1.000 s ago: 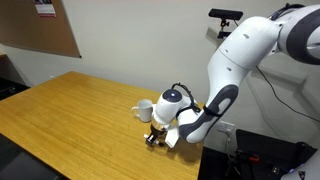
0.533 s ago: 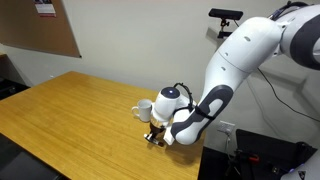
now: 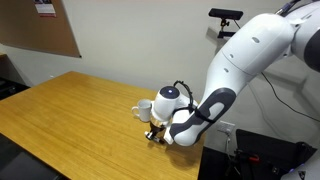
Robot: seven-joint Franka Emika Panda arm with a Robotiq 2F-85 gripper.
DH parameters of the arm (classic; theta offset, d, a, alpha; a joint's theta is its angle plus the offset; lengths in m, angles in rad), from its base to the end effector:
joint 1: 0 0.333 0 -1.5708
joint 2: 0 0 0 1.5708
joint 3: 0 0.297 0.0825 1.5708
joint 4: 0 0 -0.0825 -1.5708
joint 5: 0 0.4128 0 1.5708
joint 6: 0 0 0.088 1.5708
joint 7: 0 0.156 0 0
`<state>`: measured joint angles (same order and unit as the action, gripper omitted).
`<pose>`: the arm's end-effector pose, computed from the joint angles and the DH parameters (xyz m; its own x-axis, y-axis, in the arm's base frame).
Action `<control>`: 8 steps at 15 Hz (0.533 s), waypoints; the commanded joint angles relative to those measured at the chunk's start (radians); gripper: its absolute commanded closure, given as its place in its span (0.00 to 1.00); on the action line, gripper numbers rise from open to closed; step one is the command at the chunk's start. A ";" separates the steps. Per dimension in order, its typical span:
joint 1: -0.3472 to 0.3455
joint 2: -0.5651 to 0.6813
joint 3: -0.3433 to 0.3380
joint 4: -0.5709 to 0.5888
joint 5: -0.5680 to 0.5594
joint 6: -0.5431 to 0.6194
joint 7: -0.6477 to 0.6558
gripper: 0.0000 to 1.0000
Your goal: Pick up the marker and put it in the cup
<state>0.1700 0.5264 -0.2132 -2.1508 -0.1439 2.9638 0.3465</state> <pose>0.6092 -0.0258 0.0976 0.9317 -0.1851 0.3126 -0.2164 -0.9739 0.0682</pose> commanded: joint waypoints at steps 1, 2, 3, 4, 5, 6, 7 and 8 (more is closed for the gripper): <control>0.143 -0.121 -0.137 -0.097 -0.034 -0.054 0.063 0.95; 0.176 -0.141 -0.169 -0.114 -0.050 -0.056 0.077 0.95; 0.209 -0.169 -0.204 -0.137 -0.071 -0.058 0.095 0.95; 0.244 -0.188 -0.241 -0.153 -0.100 -0.055 0.120 0.95; 0.275 -0.211 -0.275 -0.170 -0.134 -0.052 0.150 0.95; 0.305 -0.227 -0.311 -0.181 -0.173 -0.047 0.185 0.95; 0.331 -0.240 -0.343 -0.189 -0.216 -0.040 0.224 0.95; 0.377 -0.254 -0.394 -0.197 -0.240 -0.037 0.253 0.95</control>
<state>0.4485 0.3531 -0.4992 -2.2924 -0.3017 2.9437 0.5125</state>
